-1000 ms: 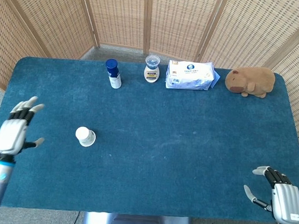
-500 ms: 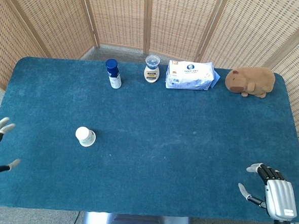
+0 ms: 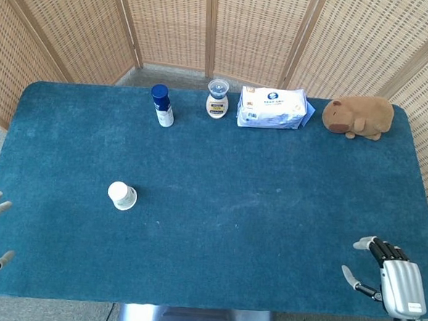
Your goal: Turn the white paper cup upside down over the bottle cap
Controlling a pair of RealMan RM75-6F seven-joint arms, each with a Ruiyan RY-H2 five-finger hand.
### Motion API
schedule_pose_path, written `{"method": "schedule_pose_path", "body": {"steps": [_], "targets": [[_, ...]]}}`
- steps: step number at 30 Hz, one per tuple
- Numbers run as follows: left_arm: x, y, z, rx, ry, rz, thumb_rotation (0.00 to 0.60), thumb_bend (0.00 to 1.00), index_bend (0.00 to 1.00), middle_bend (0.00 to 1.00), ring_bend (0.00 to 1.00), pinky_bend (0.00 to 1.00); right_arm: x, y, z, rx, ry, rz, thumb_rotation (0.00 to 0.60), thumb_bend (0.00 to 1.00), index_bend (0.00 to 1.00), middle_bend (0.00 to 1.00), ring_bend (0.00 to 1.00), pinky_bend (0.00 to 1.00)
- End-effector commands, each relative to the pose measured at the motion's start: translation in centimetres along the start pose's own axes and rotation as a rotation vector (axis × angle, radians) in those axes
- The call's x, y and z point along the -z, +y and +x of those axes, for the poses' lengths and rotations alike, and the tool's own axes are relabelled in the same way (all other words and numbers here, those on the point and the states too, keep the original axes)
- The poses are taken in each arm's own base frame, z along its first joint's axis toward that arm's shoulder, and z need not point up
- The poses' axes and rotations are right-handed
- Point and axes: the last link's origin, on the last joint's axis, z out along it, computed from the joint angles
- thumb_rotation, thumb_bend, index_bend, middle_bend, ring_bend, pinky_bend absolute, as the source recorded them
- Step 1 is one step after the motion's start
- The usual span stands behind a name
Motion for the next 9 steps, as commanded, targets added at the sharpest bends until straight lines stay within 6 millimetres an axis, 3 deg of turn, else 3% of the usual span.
{"method": "schedule_pose_path", "body": {"steps": [1, 9], "targets": [[0.52, 0.41, 0.0, -0.009, 0.003, -0.003, 0.6, 0.13, 0.16, 0.1, 0.0, 0.09, 0.08, 0.04, -0.11, -0.004, -0.006, 0.004, 0.42, 0.32, 0.4, 0.37, 0.39, 0.37], [0.91, 1.2, -0.27, 0.048, -0.015, -0.004, 0.6, 0.13, 0.16, 0.11, 0.0, 0.09, 0.12, 0.33, -0.24, -0.013, -0.007, 0.005, 0.42, 0.32, 0.4, 0.37, 0.39, 0.37]]}}
